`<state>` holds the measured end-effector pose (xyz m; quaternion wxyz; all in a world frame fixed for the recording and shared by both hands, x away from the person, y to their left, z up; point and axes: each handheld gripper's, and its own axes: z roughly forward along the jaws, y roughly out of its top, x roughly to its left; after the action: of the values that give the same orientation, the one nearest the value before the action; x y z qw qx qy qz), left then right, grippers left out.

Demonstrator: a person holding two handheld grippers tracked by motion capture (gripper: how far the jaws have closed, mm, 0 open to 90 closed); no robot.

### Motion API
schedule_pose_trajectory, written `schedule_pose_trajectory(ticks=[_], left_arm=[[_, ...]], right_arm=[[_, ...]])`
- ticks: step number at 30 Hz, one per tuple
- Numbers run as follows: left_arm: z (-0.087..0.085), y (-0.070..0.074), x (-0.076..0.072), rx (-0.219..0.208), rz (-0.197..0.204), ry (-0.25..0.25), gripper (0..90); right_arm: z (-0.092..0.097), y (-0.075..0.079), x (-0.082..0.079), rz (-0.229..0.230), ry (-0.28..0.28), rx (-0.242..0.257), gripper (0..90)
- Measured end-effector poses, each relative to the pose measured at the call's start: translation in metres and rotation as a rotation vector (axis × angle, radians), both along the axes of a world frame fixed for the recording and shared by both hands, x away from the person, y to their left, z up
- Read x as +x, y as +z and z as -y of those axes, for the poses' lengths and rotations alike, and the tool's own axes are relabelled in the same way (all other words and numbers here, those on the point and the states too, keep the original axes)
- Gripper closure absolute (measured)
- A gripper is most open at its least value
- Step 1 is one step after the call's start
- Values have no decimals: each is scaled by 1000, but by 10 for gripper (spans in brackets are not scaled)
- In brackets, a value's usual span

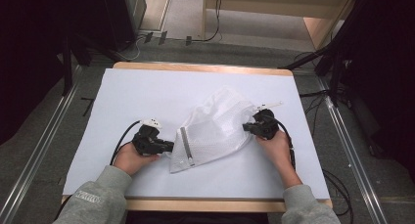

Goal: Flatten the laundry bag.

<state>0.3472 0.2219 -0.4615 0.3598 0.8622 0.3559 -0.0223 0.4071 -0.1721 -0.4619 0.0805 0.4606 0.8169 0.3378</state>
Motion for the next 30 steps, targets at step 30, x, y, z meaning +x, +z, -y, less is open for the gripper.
schedule_pose_trajectory(ticks=[30], left_arm=[[-107, 29, 16, -28, 7, 320, 900]], right_arm=[[38, 23, -8, 30, -68, 113, 888]])
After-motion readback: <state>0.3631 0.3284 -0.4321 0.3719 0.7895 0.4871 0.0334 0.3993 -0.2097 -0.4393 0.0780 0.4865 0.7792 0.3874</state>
